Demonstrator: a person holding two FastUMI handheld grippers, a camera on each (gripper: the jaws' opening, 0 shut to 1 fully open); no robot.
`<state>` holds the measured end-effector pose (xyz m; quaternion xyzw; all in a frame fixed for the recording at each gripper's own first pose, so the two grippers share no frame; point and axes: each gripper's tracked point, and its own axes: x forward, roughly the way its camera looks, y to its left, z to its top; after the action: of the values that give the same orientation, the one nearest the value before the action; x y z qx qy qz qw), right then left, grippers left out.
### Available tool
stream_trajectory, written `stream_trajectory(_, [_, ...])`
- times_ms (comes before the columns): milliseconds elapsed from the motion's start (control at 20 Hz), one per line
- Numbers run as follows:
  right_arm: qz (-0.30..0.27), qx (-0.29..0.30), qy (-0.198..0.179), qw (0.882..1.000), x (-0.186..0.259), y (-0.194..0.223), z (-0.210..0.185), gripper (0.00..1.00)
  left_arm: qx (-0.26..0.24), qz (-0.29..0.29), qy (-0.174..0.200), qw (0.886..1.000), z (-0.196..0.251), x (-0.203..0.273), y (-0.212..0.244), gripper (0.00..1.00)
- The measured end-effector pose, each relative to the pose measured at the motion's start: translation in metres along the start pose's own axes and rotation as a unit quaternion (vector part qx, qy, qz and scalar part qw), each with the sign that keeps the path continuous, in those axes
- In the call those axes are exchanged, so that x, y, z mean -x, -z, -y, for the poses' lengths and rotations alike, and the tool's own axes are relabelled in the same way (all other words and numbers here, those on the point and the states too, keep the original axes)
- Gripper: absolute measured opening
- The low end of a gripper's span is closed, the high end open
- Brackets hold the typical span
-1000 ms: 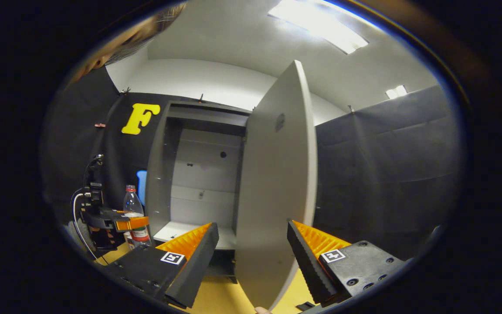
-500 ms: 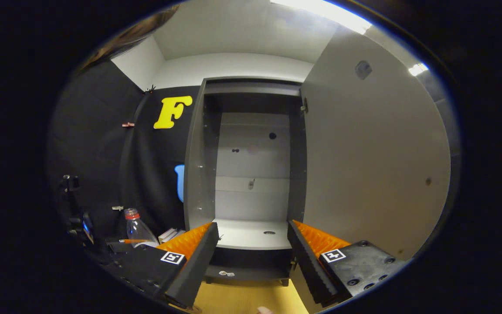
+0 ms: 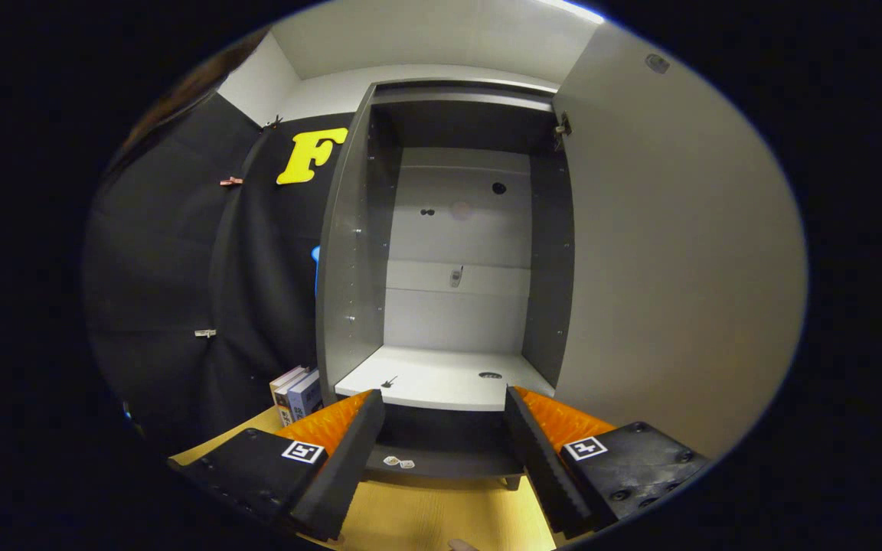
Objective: Open the cabinet door with the right hand, grasp the bottle in the cabinet with the left hand and place it on the coaster, then close the cabinet door with the right hand.
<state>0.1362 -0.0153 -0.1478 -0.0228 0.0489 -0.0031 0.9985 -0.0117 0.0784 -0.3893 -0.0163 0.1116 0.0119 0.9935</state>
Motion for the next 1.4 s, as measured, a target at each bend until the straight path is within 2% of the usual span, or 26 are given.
stream_trajectory(150, [-0.025, 0.019, -0.006, 0.999, 0.001, 0.020, -0.002, 0.97, 0.016, -0.008, -0.008, 1.000, -0.004, -0.004, 0.025, 0.76])
stream_trajectory(300, [-0.041, 0.019, -0.018, 0.999, 0.004, 0.031, -0.009, 0.97, -0.008, -0.017, -0.021, 1.000, -0.009, -0.006, 0.039, 0.77])
stream_trajectory(500, [-0.046, 0.035, -0.017, 0.998, 0.001, 0.038, -0.008, 0.97, 0.005, -0.019, -0.006, 1.000, -0.007, -0.004, 0.050, 0.77])
stream_trajectory(750, [-0.050, 0.021, -0.015, 0.998, 0.000, 0.041, -0.009, 0.97, -0.011, -0.018, 0.007, 1.000, -0.003, 0.001, 0.056, 0.80])
stream_trajectory(900, [-0.054, 0.006, -0.014, 0.998, 0.002, 0.041, -0.009, 0.97, -0.022, -0.010, 0.012, 1.000, 0.002, 0.003, 0.046, 0.83])
stream_trajectory(1050, [-0.055, -0.008, -0.013, 0.998, 0.002, 0.038, -0.009, 0.97, -0.035, 0.000, 0.018, 0.999, 0.007, 0.001, 0.032, 0.95])
stream_trajectory(1400, [-0.029, -0.013, 0.001, 1.000, 0.008, 0.004, 0.000, 0.97, -0.051, 0.017, 0.041, 0.998, 0.021, 0.003, -0.014, 0.95])
